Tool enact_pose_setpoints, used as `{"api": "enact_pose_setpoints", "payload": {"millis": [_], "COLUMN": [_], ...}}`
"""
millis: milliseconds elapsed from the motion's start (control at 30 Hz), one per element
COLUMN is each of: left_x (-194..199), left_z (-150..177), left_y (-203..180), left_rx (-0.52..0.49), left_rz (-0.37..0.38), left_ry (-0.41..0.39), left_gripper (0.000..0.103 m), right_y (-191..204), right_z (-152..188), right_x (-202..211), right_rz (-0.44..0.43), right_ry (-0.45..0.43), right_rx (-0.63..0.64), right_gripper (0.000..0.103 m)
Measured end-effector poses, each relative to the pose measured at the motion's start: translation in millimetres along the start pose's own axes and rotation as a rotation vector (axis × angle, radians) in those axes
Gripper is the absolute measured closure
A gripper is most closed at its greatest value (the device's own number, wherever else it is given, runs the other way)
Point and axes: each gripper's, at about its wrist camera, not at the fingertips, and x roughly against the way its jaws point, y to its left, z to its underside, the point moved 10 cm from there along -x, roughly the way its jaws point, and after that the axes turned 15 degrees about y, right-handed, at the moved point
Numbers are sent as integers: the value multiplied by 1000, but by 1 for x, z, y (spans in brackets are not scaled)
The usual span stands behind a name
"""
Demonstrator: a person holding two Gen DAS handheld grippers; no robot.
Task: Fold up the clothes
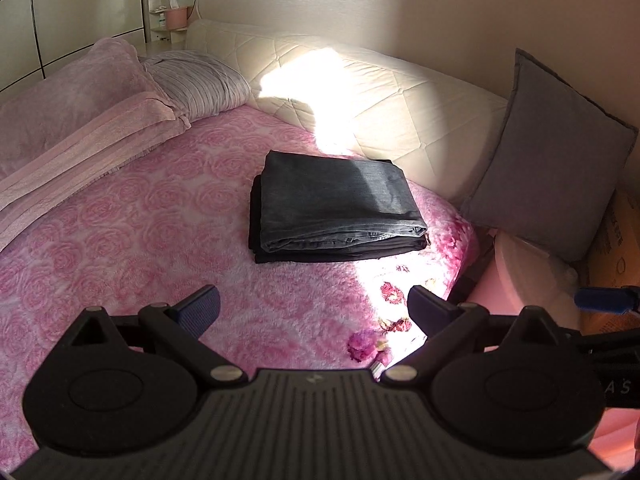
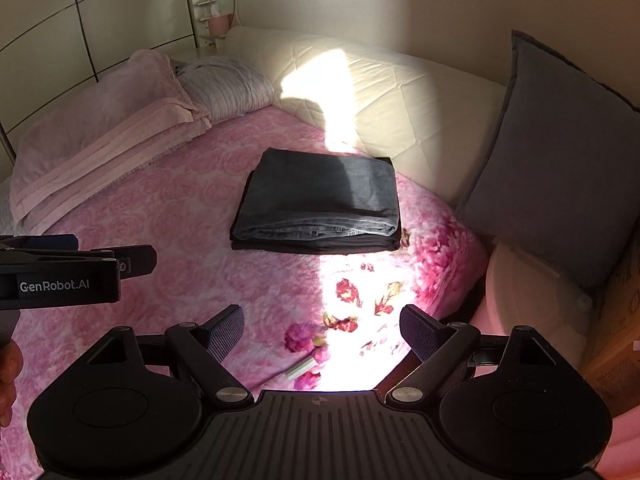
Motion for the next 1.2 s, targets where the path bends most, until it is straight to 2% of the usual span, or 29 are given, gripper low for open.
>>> {"api": "enact_pose_setpoints", "payload": {"millis": [800, 1200], "left_x": [-18, -20], "left_z": [-5, -4], "left_y": [-9, -11], "left_rx": [10, 12], "left_rz": [-58, -59], "left_ry": [18, 20], "left_gripper": [3, 3], "right_y": [-20, -22], "right_z": [-15, -17], "right_x": [-15, -16], "right_rz": [-31, -32], "right_ry": [10, 12], "right_rx": [1, -1], "right_gripper": [15, 15]}}
